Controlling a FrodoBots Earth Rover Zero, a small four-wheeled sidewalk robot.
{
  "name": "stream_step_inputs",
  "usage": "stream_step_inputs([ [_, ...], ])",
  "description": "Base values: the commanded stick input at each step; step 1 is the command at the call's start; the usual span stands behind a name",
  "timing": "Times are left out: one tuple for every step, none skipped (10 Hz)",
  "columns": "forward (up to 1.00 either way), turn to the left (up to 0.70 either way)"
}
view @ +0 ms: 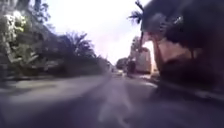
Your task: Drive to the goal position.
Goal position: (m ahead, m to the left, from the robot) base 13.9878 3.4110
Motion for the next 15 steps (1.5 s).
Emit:
stream_step_inputs([
  [0.70,-0.35],
  [0.70,-0.35],
  [0.70,-0.23],
  [0.70,0.00],
  [0.70,0.00],
  [0.70,0.00],
  [0.70,0.00],
  [0.70,0.00],
  [0.70,0.00],
  [0.70,0.00],
  [0.70,0.00],
  [0.70,-0.16],
  [0.70,-0.35],
  [0.70,-0.35],
  [0.70,-0.35],
])
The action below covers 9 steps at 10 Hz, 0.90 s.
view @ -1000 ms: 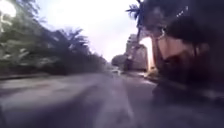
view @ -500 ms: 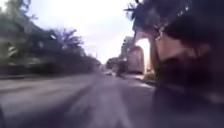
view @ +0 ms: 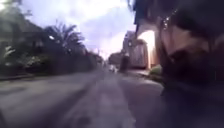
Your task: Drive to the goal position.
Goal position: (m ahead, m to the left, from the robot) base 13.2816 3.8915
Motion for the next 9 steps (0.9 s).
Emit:
stream_step_inputs([
  [0.70,-0.35],
  [0.70,-0.35],
  [0.70,-0.35],
  [0.70,-0.20],
  [0.70,0.00],
  [0.70,0.00],
  [0.70,0.00],
  [0.70,0.00],
  [0.70,0.00],
])
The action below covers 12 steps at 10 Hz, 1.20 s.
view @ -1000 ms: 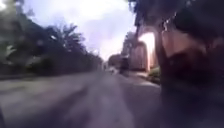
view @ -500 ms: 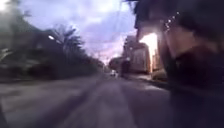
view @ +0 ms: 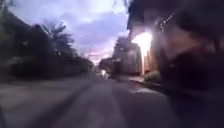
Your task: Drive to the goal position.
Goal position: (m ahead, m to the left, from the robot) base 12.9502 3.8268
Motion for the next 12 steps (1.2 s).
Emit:
stream_step_inputs([
  [0.70,0.00],
  [0.70,0.00],
  [0.70,0.00],
  [0.70,0.00],
  [0.70,0.00],
  [0.70,0.00],
  [0.70,0.00],
  [0.70,0.00],
  [0.70,0.00],
  [0.70,0.00],
  [0.70,0.00],
  [0.70,0.00],
])
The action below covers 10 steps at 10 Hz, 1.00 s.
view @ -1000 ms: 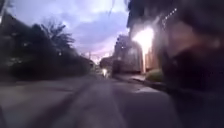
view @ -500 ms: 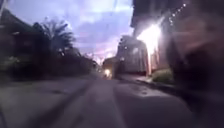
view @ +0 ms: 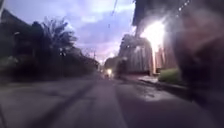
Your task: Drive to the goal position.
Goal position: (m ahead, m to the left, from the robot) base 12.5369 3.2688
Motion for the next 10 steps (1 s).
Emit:
stream_step_inputs([
  [0.70,0.00],
  [0.70,0.00],
  [0.70,0.00],
  [0.70,-0.16],
  [0.70,-0.33],
  [0.70,-0.35],
  [0.70,-0.35],
  [0.70,-0.35],
  [0.70,-0.34],
  [0.70,-0.23],
])
